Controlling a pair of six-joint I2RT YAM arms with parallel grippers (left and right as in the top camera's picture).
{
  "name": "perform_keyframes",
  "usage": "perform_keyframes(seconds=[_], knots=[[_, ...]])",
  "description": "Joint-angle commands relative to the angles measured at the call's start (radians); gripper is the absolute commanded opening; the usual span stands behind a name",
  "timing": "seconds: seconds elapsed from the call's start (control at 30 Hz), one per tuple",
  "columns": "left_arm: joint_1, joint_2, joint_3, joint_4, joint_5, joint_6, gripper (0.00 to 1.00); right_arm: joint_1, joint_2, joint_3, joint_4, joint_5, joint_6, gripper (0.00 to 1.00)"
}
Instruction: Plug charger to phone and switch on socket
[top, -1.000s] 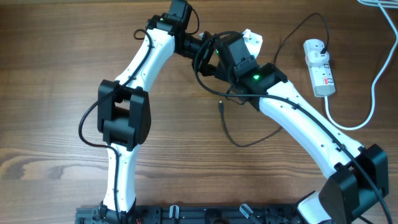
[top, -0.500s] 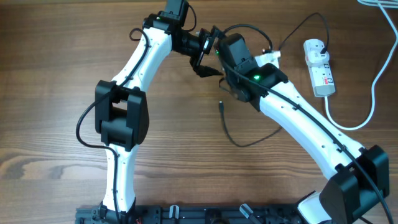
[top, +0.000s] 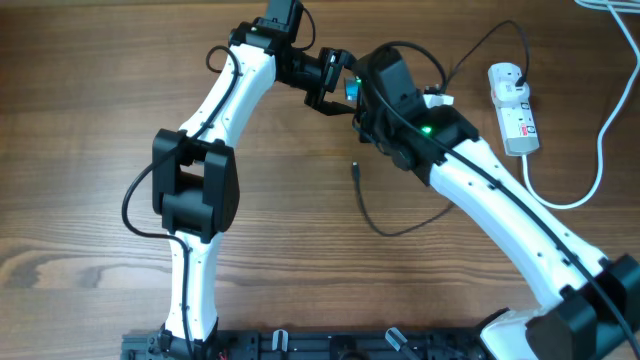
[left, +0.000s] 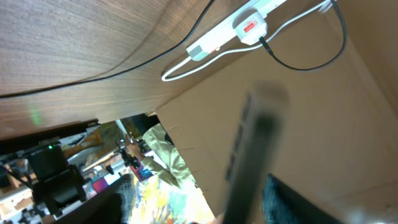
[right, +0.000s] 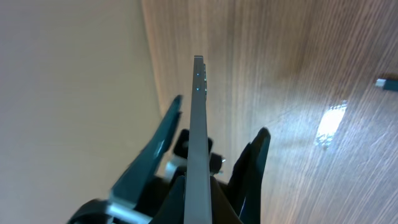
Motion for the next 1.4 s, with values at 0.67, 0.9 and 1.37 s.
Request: perform_keyframes(seconds=[0.67, 0.9, 1.37], knots=[[0.015, -0.039, 0.0, 0.021, 0.185, -0.007, 0.45, 0.001, -0.035, 0.017, 0.014, -0.027, 0.048, 0.04], [0.015, -0.039, 0.0, 0.022, 0.185, -0.008, 0.4, 0.001, -0.035, 0.017, 0.015, 0.0, 0.048, 0.04], [0.028, -0.039, 0.0, 0.021, 0.193, -0.007, 0.27, 0.001, -0.035, 0.017, 0.019, -0.016, 0.048, 0.05]])
